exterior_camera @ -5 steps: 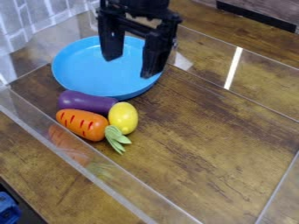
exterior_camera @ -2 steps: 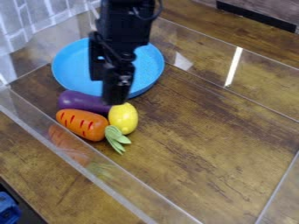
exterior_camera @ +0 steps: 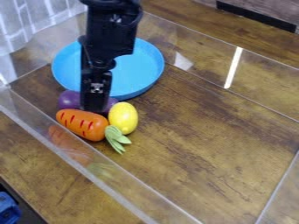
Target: Remove the carrot from the blue tray and put it on the table
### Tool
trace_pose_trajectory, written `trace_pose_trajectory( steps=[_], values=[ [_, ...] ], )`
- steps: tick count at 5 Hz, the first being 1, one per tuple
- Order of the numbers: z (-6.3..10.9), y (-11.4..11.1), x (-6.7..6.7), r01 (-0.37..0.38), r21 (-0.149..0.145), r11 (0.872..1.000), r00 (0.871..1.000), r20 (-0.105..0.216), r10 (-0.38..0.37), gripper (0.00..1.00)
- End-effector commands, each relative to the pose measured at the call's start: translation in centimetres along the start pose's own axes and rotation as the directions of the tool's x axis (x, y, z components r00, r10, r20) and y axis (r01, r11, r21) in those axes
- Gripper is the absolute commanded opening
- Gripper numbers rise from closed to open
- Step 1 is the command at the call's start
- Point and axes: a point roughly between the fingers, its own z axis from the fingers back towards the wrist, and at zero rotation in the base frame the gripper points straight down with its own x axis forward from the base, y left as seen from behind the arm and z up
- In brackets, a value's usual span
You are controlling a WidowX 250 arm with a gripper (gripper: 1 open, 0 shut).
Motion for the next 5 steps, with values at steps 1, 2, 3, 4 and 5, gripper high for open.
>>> trace_pose_trajectory(
  steps=[1, 2, 3, 4, 5],
  values=[
    [0.6, 0.9, -0.5, -0.015, 0.035, 0.999, 0.999, 0.045, 0.013, 1.00],
    [0.0, 1.4, -0.9, -0.024, 0.029, 0.999, 0.998, 0.059, 0.022, 1.00],
    [-0.7, 1.9, -1.3, -0.030, 0.026, 0.999, 0.997, 0.074, 0.028, 1.00],
    [-1.5, 2.6, -1.8, -0.038, 0.025, 0.999, 0.996, 0.085, 0.036, 1.00],
    [-2.5, 3.3, -2.2, -0.026, 0.027, 0.999, 0.996, 0.086, 0.024, 1.00]
  ],
)
